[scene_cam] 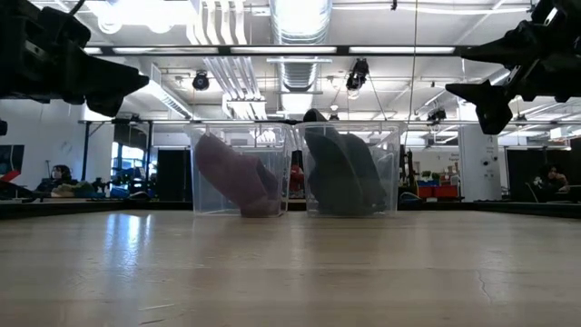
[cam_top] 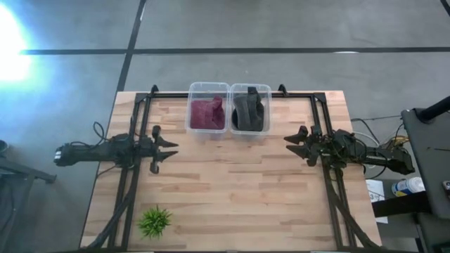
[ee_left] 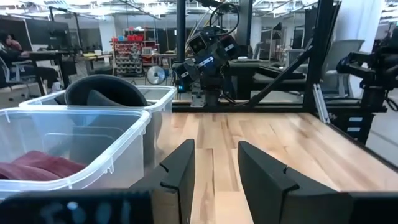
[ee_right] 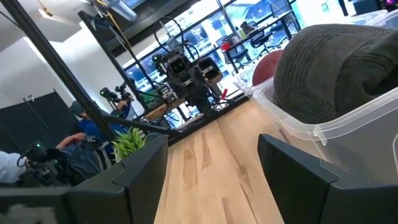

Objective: Pick & Place hat
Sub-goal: Return to Home Position

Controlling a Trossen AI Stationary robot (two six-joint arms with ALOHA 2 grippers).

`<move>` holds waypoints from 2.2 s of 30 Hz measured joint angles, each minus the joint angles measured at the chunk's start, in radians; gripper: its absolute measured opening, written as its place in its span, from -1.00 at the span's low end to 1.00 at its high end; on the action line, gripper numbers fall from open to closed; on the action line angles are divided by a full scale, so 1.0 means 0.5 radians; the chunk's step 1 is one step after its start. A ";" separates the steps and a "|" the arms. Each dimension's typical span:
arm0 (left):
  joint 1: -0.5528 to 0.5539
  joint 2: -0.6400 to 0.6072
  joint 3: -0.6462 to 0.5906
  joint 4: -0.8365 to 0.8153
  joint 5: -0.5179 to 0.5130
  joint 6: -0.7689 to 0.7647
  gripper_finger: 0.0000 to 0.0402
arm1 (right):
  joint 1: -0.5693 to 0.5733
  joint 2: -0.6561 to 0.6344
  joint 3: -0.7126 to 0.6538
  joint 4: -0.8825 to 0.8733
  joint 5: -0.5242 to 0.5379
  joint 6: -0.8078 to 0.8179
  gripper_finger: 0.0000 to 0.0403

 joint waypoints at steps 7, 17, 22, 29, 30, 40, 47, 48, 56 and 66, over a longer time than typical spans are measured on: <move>0.001 0.001 0.000 0.035 -0.007 -0.092 -0.42 | 0.000 0.001 0.000 0.001 0.000 0.000 0.22; 0.001 0.004 0.008 0.044 -0.014 -0.095 -0.42 | 0.000 0.001 0.000 0.001 0.001 0.000 0.22; 0.001 0.005 0.008 0.047 -0.014 -0.095 -0.42 | 0.000 0.001 0.000 0.001 0.001 -0.001 0.22; 0.001 0.005 0.008 0.050 -0.014 -0.095 -0.42 | 0.000 0.001 0.000 0.001 0.001 0.000 0.22; 0.001 0.005 0.009 0.050 -0.014 -0.095 -0.42 | 0.000 0.001 0.000 0.001 0.001 0.000 0.22; 0.000 0.005 0.010 0.048 -0.014 -0.095 -0.42 | 0.053 -0.072 0.001 0.020 -0.019 -0.363 0.22; -0.001 0.006 0.011 0.047 -0.013 -0.096 -0.42 | 0.258 -0.072 0.000 -0.033 -0.017 -0.760 0.22; -0.001 0.006 0.011 0.047 -0.012 -0.096 -0.42 | 0.274 -0.071 0.000 -0.085 -0.017 -0.803 0.22; 0.000 0.006 0.011 0.046 -0.011 -0.095 -0.42 | 0.293 -0.071 0.000 -0.178 0.013 -0.896 0.22; 0.001 0.006 0.011 0.045 -0.011 -0.096 -0.42 | 0.292 -0.051 0.000 -0.176 0.015 -0.892 0.22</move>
